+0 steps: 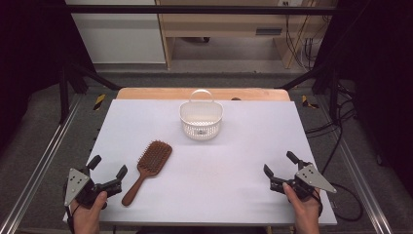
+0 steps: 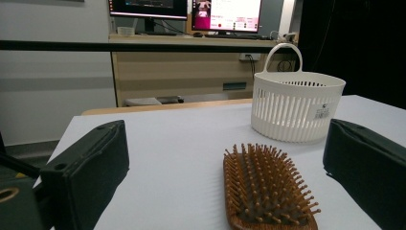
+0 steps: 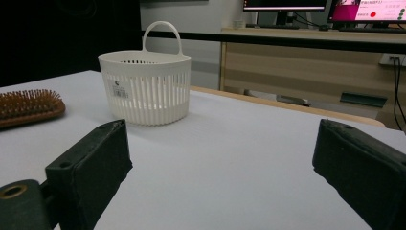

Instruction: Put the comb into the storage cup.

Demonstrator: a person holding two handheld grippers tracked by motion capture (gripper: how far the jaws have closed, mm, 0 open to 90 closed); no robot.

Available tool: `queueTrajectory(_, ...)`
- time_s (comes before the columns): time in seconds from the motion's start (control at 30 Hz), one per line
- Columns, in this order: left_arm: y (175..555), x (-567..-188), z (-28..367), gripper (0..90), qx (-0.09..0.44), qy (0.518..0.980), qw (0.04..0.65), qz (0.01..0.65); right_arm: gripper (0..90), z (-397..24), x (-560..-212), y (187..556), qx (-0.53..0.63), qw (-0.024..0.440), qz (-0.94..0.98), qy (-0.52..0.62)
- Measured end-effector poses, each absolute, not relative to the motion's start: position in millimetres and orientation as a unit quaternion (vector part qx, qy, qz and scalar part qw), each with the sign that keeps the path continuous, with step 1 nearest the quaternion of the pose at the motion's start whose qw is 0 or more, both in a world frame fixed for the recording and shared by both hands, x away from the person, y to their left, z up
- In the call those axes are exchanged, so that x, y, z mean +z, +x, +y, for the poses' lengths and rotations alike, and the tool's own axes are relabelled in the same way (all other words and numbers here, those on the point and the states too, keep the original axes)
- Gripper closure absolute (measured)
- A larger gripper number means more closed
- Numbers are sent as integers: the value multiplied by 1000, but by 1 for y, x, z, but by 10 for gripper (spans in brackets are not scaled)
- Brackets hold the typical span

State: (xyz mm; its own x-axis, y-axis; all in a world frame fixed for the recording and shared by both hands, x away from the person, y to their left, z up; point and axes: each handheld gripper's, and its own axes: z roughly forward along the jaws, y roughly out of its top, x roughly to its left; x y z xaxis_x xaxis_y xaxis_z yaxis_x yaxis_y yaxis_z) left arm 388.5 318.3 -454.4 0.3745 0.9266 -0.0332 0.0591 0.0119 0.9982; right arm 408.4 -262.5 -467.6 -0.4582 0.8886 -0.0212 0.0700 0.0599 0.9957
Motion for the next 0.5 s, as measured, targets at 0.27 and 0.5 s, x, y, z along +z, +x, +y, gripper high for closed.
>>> queueTrajectory(0.27, 389, -454, 317, 25, 367, 598, 576, 419, 63, -260, -468, 408, 564, 361, 634, 386)
queueTrajectory(0.5, 390, -454, 315, 26, 358, 609, 569, 421, 65, -260, -467, 408, 565, 359, 631, 392)
